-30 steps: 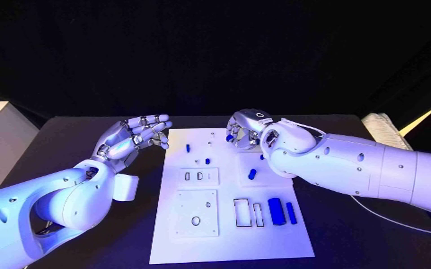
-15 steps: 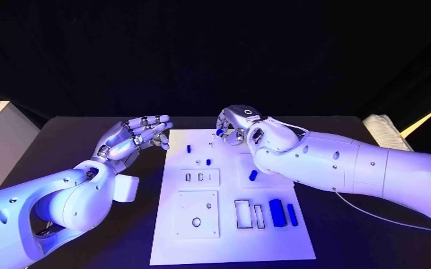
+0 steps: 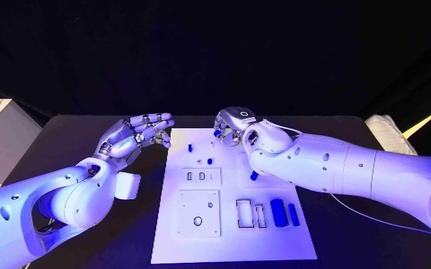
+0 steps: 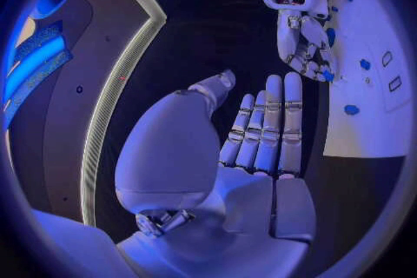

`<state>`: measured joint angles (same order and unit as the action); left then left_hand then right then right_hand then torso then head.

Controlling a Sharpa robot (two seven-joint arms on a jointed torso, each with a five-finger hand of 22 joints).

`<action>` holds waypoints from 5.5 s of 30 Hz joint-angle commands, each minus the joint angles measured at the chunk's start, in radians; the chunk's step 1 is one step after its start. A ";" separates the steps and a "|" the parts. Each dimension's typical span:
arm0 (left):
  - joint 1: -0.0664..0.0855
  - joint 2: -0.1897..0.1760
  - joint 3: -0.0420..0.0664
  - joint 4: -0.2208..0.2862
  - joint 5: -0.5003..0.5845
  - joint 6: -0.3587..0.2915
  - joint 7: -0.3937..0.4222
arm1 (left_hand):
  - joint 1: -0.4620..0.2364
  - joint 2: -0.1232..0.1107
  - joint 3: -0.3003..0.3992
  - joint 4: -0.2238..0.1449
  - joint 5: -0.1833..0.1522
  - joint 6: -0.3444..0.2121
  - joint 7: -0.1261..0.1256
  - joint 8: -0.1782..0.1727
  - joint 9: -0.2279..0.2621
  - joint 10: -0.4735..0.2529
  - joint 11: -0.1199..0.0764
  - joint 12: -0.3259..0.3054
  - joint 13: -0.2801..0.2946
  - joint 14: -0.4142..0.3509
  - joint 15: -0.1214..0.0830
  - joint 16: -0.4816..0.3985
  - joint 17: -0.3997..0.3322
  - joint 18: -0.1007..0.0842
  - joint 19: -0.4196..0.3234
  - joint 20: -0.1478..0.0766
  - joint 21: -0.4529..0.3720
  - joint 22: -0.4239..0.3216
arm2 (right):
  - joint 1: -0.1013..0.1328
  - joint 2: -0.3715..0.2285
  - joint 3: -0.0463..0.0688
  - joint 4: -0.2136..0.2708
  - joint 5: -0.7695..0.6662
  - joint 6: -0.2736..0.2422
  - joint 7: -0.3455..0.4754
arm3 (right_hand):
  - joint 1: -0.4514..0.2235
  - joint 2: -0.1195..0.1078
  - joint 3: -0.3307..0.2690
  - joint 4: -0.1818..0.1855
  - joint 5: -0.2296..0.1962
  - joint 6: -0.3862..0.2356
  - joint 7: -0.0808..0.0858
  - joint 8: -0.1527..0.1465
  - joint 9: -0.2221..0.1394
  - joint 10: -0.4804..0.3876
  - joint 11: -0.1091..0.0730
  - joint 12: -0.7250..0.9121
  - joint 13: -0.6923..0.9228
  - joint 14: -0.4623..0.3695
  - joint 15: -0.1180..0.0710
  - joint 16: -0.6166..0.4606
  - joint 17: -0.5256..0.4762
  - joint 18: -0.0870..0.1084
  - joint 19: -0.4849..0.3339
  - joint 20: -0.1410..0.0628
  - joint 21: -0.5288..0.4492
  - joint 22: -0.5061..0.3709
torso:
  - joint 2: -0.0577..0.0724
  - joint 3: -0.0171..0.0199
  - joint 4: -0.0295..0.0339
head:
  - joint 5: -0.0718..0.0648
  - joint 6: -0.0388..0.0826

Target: Assemble the parts on the task board

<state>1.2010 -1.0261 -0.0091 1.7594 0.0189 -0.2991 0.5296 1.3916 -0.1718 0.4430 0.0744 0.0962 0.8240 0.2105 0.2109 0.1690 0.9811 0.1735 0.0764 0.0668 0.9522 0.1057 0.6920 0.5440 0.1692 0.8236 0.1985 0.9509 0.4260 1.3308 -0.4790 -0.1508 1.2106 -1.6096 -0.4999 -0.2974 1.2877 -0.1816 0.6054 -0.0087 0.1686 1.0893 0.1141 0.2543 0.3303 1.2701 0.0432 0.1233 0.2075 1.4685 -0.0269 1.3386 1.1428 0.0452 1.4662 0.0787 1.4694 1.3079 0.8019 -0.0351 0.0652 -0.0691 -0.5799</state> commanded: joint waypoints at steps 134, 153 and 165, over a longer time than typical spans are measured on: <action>0.012 -0.012 0.000 -0.035 -0.001 0.045 -0.018 | 0.000 0.006 0.010 -0.002 -0.001 -0.011 0.027 -0.004 -0.003 -0.007 0.004 -0.004 0.001 -0.011 0.002 0.007 0.001 0.014 -0.014 0.003 0.012 0.006 | 0.019 -0.232 0.024 0.057 0.332 0.153 0.017 | 0.116 -0.028 -0.410 0.247 0.089 -0.187 0.041 -0.056 0.139 0.240 0.030 1.386 1.295 0.102 0.029 0.231 0.425 -0.045 0.105 0.028 0.101 0.263 | 0.000 0.0215 -0.0218 | 0.014 -0.009; 0.012 -0.014 0.000 -0.035 -0.001 0.044 -0.021 | -0.001 0.007 0.012 -0.002 -0.001 -0.013 0.027 -0.005 -0.003 -0.010 0.005 -0.005 0.000 -0.012 0.002 0.009 0.000 0.014 -0.016 0.003 0.015 0.008 | 0.015 -0.231 0.021 0.061 0.262 0.185 -0.005 | 0.151 -0.051 -0.269 0.234 0.128 -0.133 0.029 -0.047 0.127 0.241 0.018 1.386 1.298 0.102 0.018 0.232 0.428 -0.045 0.105 0.019 0.101 0.263 | 0.000 0.0223 -0.0224 | 0.015 -0.009; 0.012 -0.015 0.000 -0.034 -0.001 0.044 -0.023 | -0.001 0.007 0.012 -0.002 -0.001 -0.013 0.027 -0.005 -0.003 -0.010 0.005 -0.005 0.000 -0.012 0.002 0.010 0.000 0.014 -0.017 0.004 0.016 0.008 | 0.011 -0.232 0.021 0.080 0.219 0.106 0.010 | 0.137 -0.068 -0.206 0.227 0.204 -0.116 0.025 -0.042 0.124 0.249 0.014 1.393 1.308 0.102 0.015 0.232 0.428 -0.045 0.105 0.016 0.101 0.263 | 0.000 0.0222 -0.0236 | 0.014 -0.007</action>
<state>1.2116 -1.0417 -0.0098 1.7230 0.0186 -0.2727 0.5027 1.3916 -0.1718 0.4513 0.0718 0.0962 0.8167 0.2106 0.2109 0.1668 0.9775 0.1770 0.0764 0.0668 0.9488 0.1092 0.6959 0.5436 0.1692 0.8129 0.2020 0.9640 0.4335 1.3458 -0.7110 -0.1279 1.2861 -1.3509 -0.3641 -0.2950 1.4266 -0.2429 0.3915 0.2184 0.3613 0.9603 0.1410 0.2049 0.4515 1.4666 0.0644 1.5129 1.3074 1.4655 -0.0058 1.5672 1.3074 0.0065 1.4662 0.1005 1.5663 1.3081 0.8022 -0.0128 0.0420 -0.0543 -0.5881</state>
